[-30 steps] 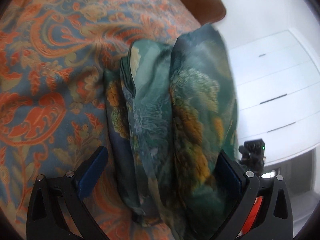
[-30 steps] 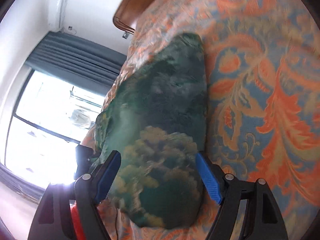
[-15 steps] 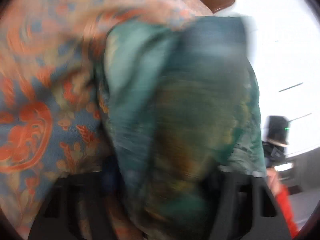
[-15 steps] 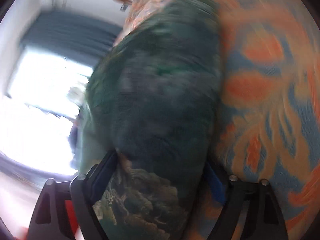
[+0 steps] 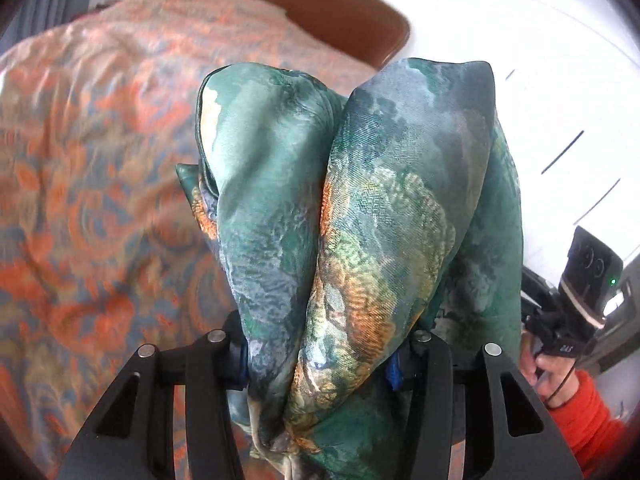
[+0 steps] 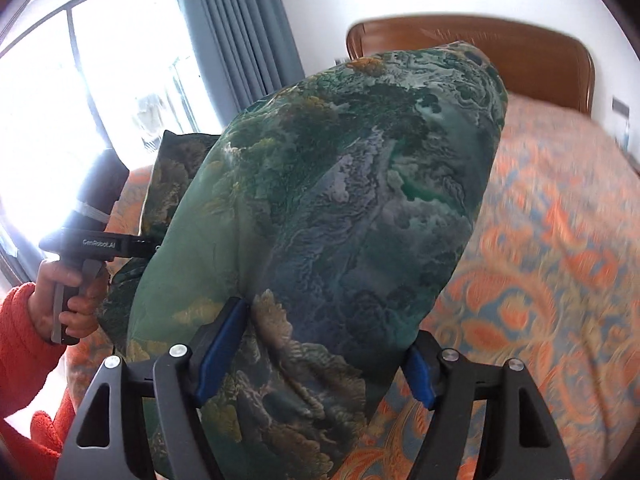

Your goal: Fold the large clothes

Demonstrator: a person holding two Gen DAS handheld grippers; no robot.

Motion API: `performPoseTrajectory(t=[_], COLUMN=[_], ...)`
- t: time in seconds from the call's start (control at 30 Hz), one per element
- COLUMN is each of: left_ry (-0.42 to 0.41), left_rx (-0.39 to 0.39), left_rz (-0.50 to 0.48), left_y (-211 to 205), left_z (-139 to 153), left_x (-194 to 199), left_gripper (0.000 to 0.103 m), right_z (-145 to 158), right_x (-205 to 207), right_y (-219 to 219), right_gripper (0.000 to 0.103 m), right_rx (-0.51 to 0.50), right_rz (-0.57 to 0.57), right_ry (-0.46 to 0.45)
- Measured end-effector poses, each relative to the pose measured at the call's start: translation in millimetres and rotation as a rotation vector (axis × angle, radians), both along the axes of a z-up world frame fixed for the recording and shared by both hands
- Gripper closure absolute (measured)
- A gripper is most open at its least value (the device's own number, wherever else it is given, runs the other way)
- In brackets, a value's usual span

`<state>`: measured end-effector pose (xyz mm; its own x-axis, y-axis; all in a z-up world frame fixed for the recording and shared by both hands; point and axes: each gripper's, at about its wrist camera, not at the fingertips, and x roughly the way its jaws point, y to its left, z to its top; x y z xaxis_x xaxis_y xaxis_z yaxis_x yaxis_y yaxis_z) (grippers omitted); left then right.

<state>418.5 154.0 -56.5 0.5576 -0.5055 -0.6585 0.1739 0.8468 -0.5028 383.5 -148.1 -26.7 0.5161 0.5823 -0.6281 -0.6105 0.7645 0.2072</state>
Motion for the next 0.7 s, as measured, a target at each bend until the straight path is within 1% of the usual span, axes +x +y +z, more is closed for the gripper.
performPoseTrajectory(t=[0.13, 0.2, 0.27, 0.37, 0.4, 0.43, 0.5, 0.53, 0.57, 0.6, 0.63, 0.67, 0.7], left_ry=[-0.029, -0.018, 0.006, 0.082, 0.108, 0.145, 0.195, 0.194, 0.186, 0.171, 0.156, 0.129, 0.093], left_rx=[0.014, 0.020, 0.021, 0.014, 0.013, 0.014, 0.019, -0.007, -0.060, -0.107, -0.116, -0.101, -0.064], left_rz=[0.010, 0.014, 0.010, 0.006, 0.007, 0.014, 0.070, 0.097, 0.125, 0.139, 0.146, 0.149, 0.154], left_y=[-12.1, -21.8, -33.1, -41.0, -41.6, -43.4, -39.5, -34.2, -24.3, -14.8, -9.2, -4.1, -1.1], left_z=[9.5, 2.2, -9.8, -49.5, -60.9, -78.8, -109.1, -112.7, -113.2, -109.0, -103.2, -92.9, -80.6], left_x=[23.9, 49.4, 56.3, 73.0, 76.0, 80.7, 85.6, 84.3, 81.5, 77.4, 73.4, 68.0, 61.1], left_gripper=[0.054, 0.054, 0.053, 0.052, 0.049, 0.046, 0.028, 0.024, 0.017, 0.012, 0.012, 0.012, 0.012], right_z=[24.8, 25.4, 22.9, 2.8, -5.6, -18.5, -42.9, -61.4, -72.4, -84.5, -88.9, -90.1, -86.9], right_x=[14.4, 29.2, 42.4, 70.8, 75.4, 82.7, 96.3, 103.8, 107.5, 111.5, 111.5, 109.6, 106.2], right_y=[-6.5, -7.4, -8.8, -22.4, -25.4, -29.1, -34.9, -39.6, -44.3, -55.2, -67.1, -83.9, -95.2], right_gripper=[0.030, 0.030, 0.029, 0.029, 0.029, 0.029, 0.029, 0.029, 0.026, 0.023, 0.018, 0.016, 0.016], right_rx=[0.028, 0.042, 0.052, 0.058, 0.057, 0.054, 0.051, 0.050, 0.057, 0.093, 0.147, 0.230, 0.270], right_rz=[-0.010, -0.017, -0.025, -0.040, -0.045, -0.052, -0.067, -0.090, -0.114, -0.163, -0.208, -0.254, -0.277], right_ry=[-0.037, -0.024, 0.001, 0.070, 0.092, 0.128, 0.217, 0.280, 0.319, 0.370, 0.404, 0.421, 0.411])
